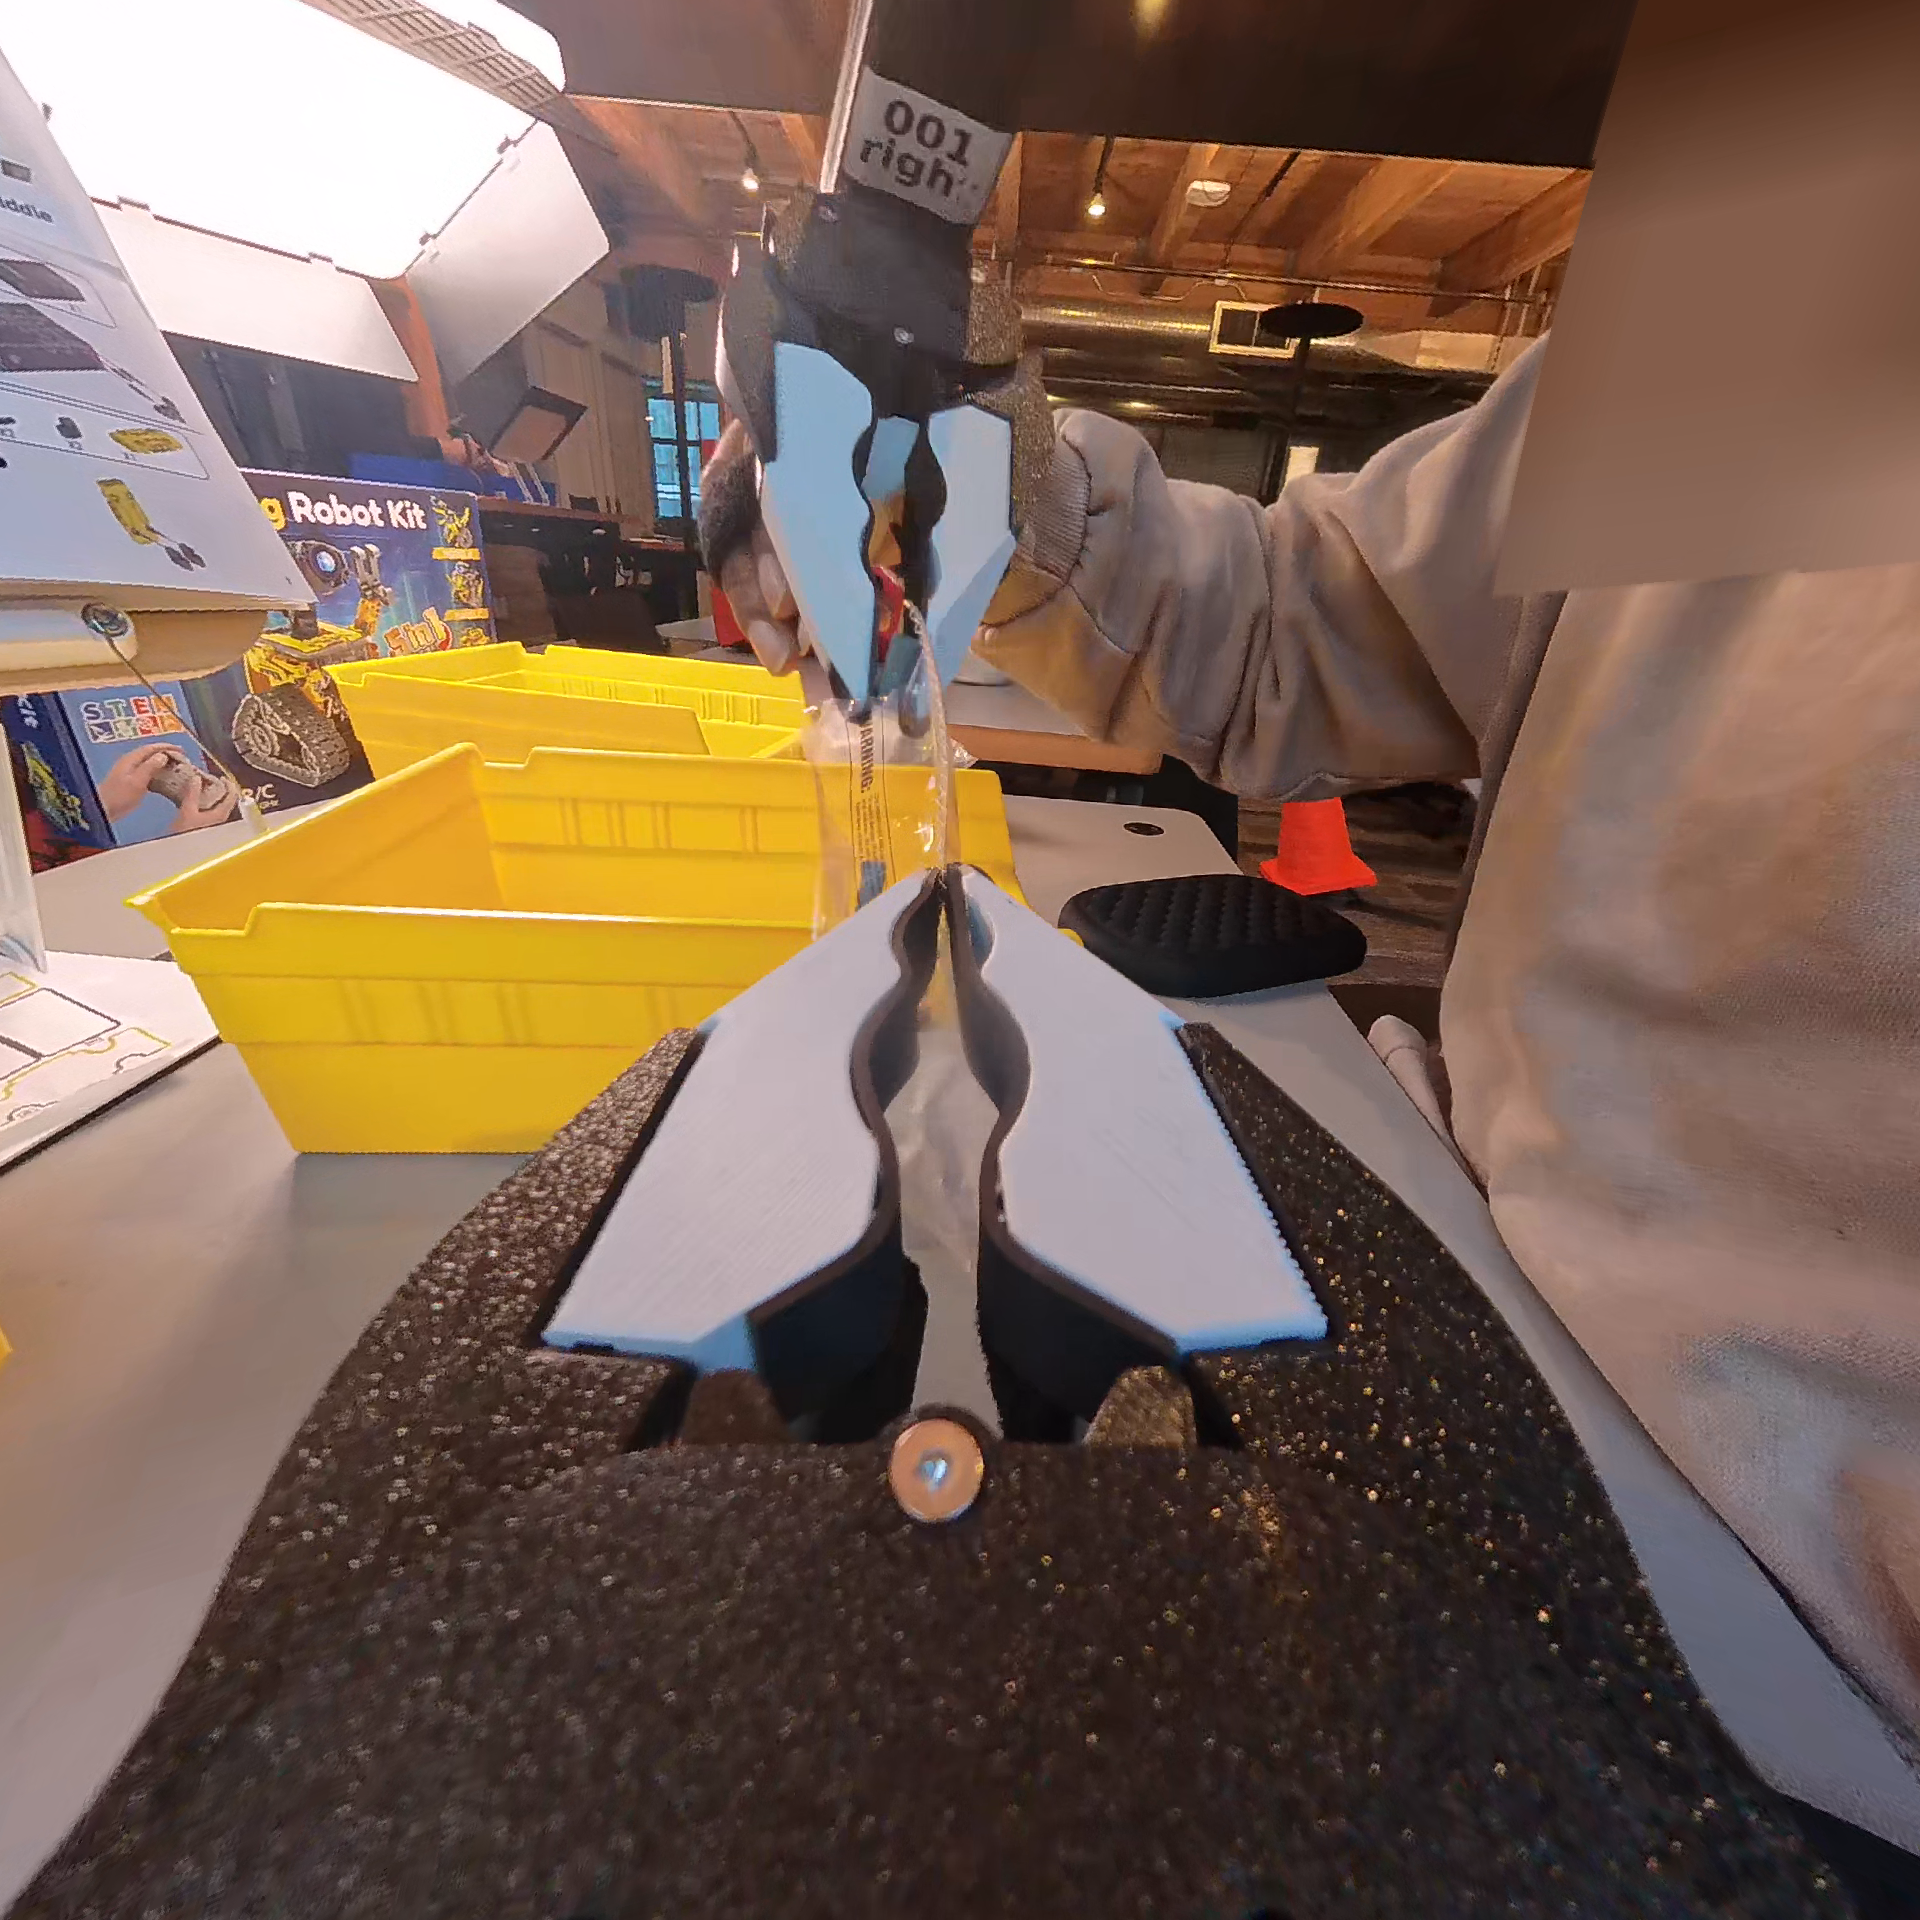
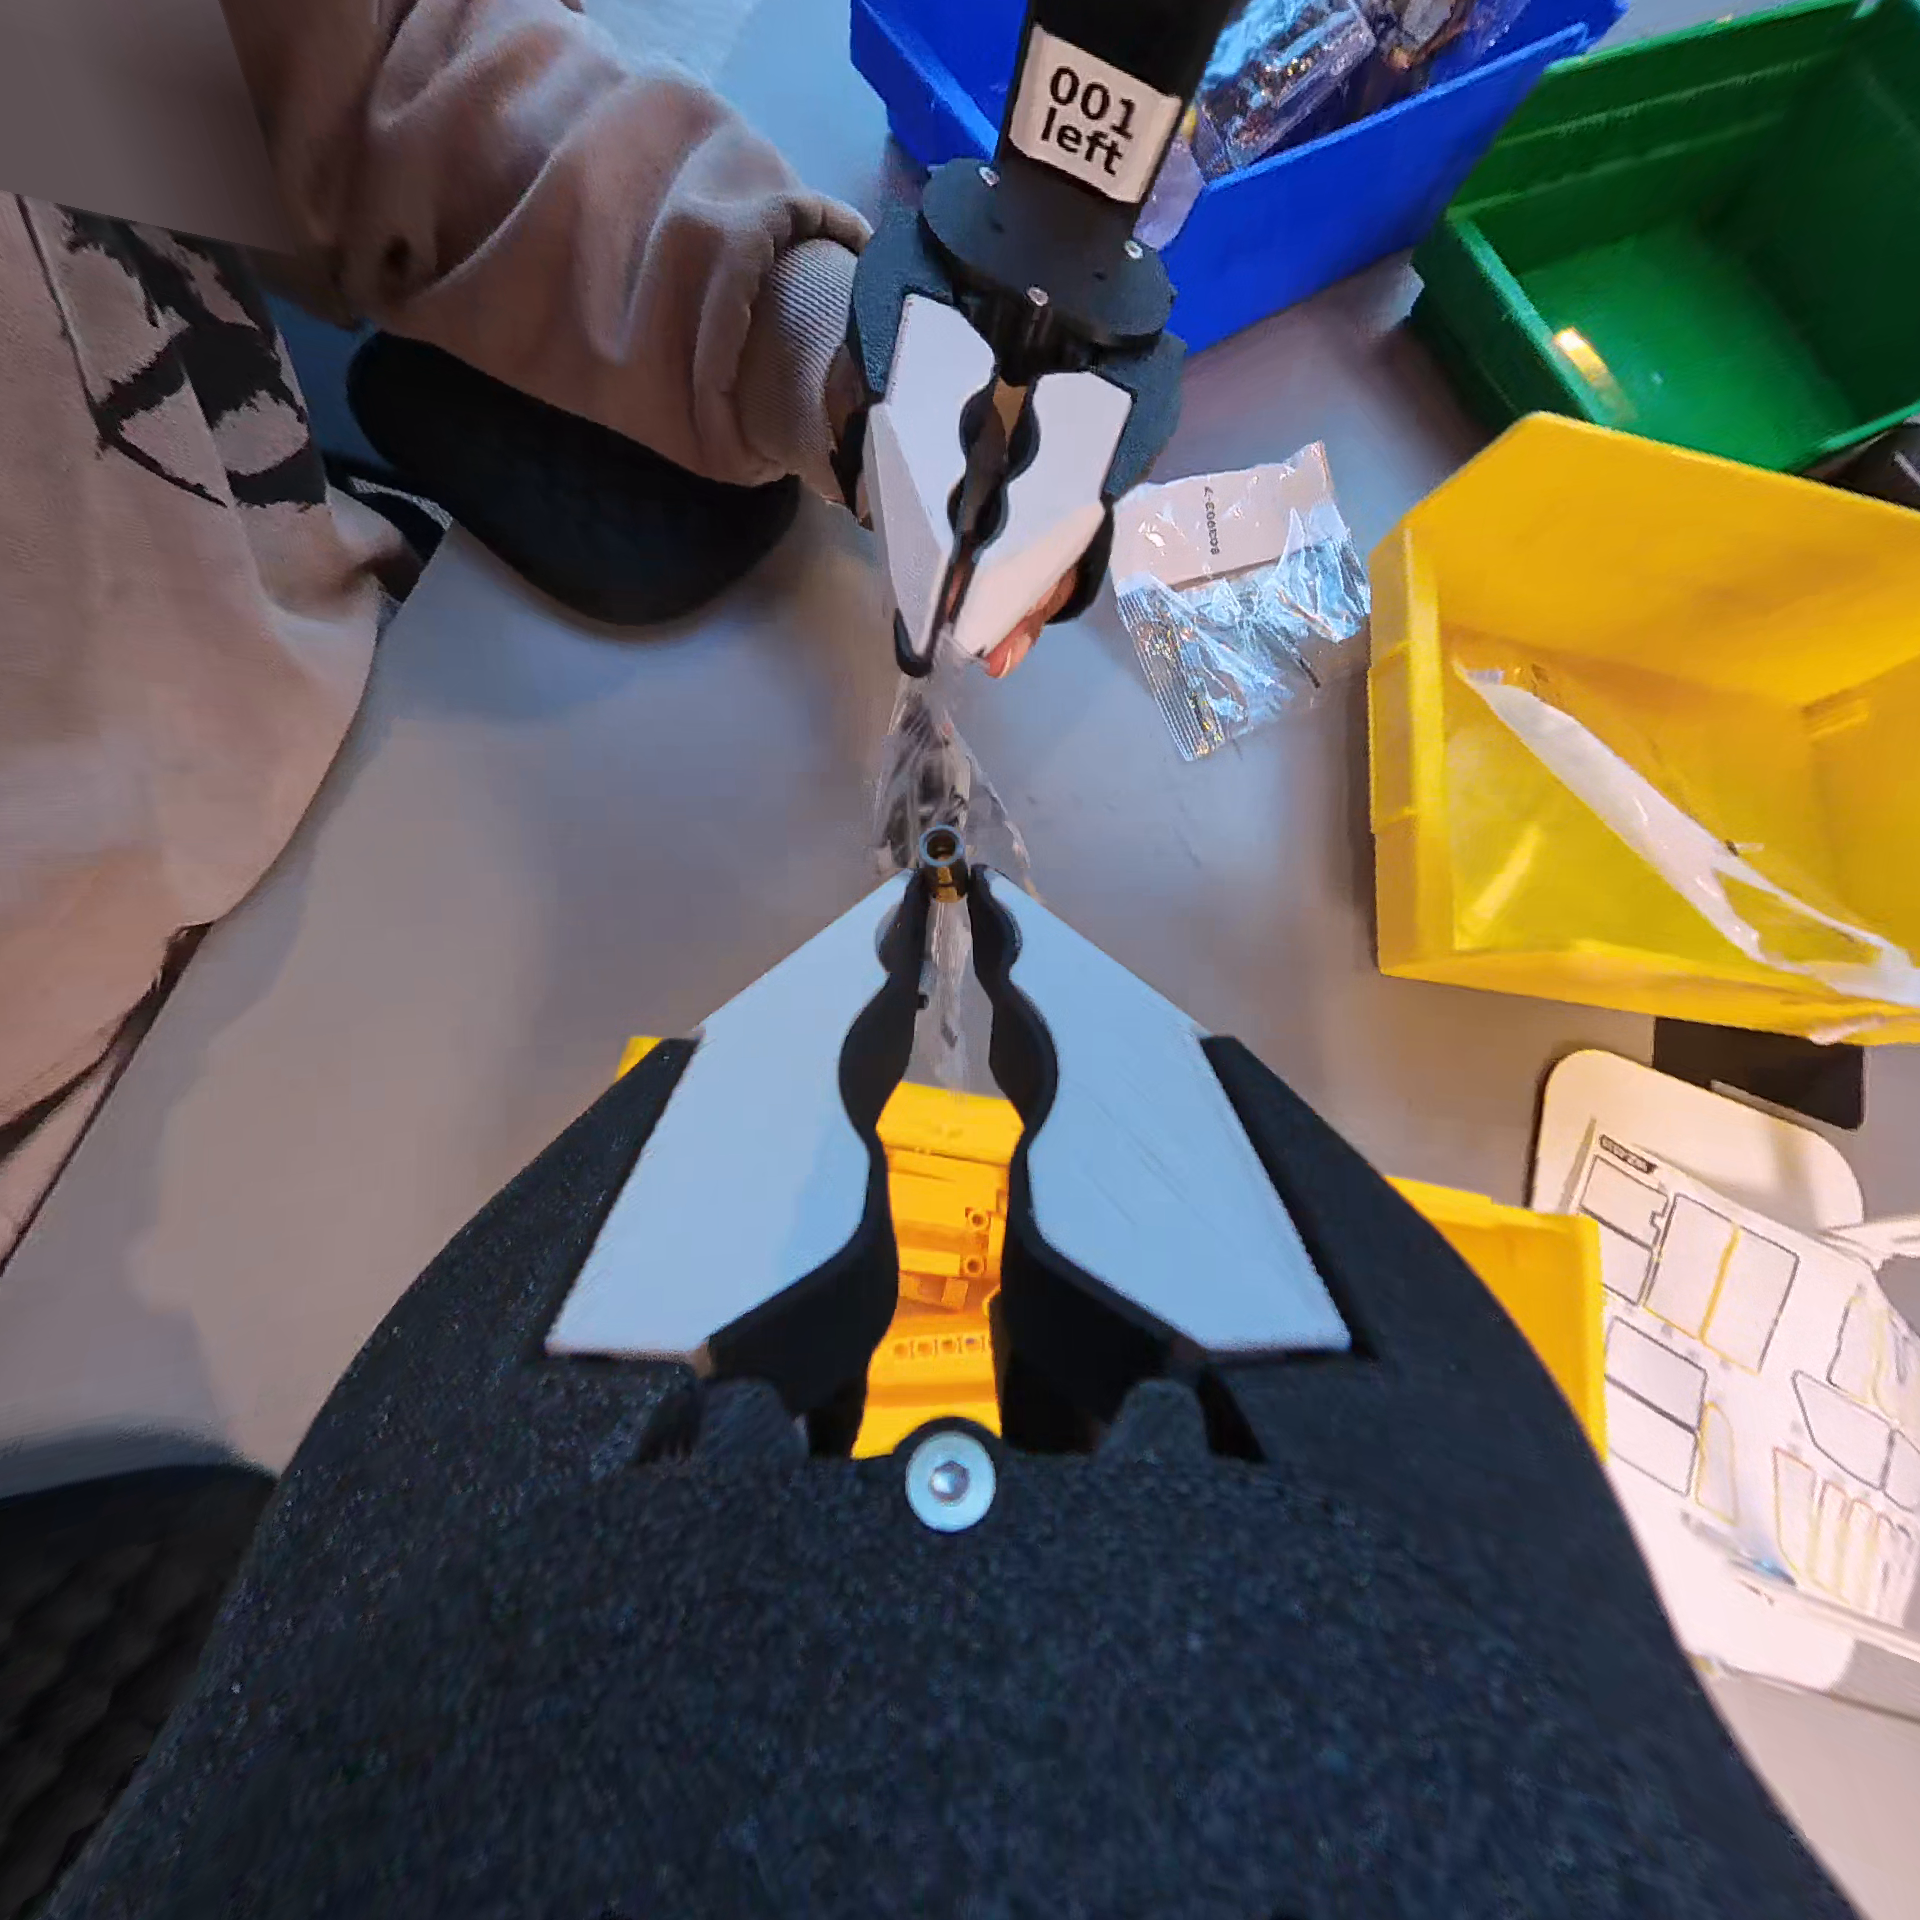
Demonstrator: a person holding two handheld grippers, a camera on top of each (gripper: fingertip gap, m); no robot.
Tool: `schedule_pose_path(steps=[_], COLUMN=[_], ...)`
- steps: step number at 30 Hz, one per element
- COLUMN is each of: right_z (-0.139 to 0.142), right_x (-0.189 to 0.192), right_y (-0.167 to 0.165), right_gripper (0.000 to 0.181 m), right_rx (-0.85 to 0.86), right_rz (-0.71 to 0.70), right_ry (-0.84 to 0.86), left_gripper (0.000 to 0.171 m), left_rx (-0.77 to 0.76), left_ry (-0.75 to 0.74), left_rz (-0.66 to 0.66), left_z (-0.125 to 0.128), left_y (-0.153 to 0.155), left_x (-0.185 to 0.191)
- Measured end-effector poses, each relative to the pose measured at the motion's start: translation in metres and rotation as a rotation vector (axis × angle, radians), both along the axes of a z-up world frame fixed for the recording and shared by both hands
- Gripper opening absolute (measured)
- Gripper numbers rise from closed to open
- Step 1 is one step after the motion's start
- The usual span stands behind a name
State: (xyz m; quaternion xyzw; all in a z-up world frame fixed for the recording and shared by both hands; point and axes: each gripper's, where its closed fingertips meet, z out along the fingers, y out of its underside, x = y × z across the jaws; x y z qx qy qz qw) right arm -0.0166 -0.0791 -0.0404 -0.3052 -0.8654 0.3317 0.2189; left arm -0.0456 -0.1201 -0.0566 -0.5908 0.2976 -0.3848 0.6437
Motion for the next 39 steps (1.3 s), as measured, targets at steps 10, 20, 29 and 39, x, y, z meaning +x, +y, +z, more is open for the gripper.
schedule_pose_path(steps=[10, 20, 29, 39], right_z=[0.009, -0.124, -0.151, -0.171], right_x=[0.011, 0.127, 0.154, 0.163], right_y=[0.014, 0.135, 0.130, 0.121], right_gripper=[0.020, 0.020, 0.021, 0.014], right_rx=[-0.056, 0.530, 0.614, 0.622], right_rz=[-0.136, -0.282, -0.093, -0.054], right_ry=[0.119, -0.619, -0.946, -1.017], left_gripper=[0.000, 0.000, 0.000, 0.000], left_rx=[0.015, 0.007, -0.023, -0.035], left_ry=[-0.042, -0.057, -0.076, -0.103], left_rz=[0.004, -0.008, 0.001, -0.009], left_z=[0.008, 0.007, 0.001, 0.000], left_y=[-0.002, -0.002, 0.003, 0.005], left_x=[-0.004, -0.003, -0.008, -0.012])
